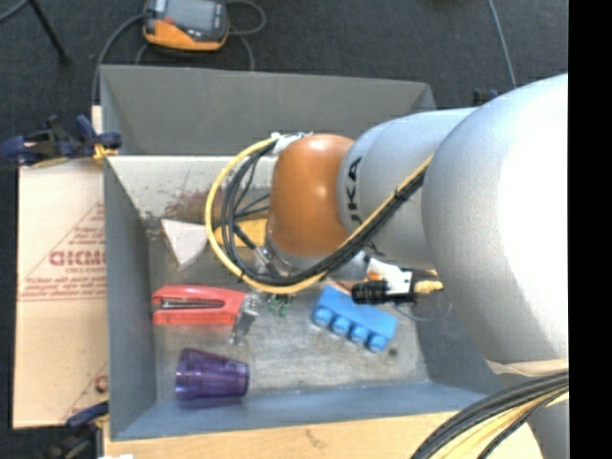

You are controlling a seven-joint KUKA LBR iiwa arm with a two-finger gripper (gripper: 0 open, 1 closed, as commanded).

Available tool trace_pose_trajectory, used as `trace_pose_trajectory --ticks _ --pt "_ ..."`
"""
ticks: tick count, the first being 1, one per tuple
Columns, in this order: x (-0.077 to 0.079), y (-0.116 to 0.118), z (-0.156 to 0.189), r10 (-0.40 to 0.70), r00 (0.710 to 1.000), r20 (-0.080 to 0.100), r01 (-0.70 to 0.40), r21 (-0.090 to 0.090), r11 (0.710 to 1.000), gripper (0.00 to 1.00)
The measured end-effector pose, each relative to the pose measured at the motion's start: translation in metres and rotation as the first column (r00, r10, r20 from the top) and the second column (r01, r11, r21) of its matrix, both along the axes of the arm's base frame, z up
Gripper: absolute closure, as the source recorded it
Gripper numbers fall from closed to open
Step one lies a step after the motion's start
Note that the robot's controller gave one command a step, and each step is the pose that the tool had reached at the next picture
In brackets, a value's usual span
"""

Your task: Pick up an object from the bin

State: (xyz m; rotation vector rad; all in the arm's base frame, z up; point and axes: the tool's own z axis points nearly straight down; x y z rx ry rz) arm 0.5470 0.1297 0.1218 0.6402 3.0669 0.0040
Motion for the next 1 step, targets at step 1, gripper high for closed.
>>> trace_pose_trajectory --ticks 1 --pt "0.0326 0.0181 -0.0473 0.335 0.942 -0.008 -0.335 -0.002 0.942 1.0"
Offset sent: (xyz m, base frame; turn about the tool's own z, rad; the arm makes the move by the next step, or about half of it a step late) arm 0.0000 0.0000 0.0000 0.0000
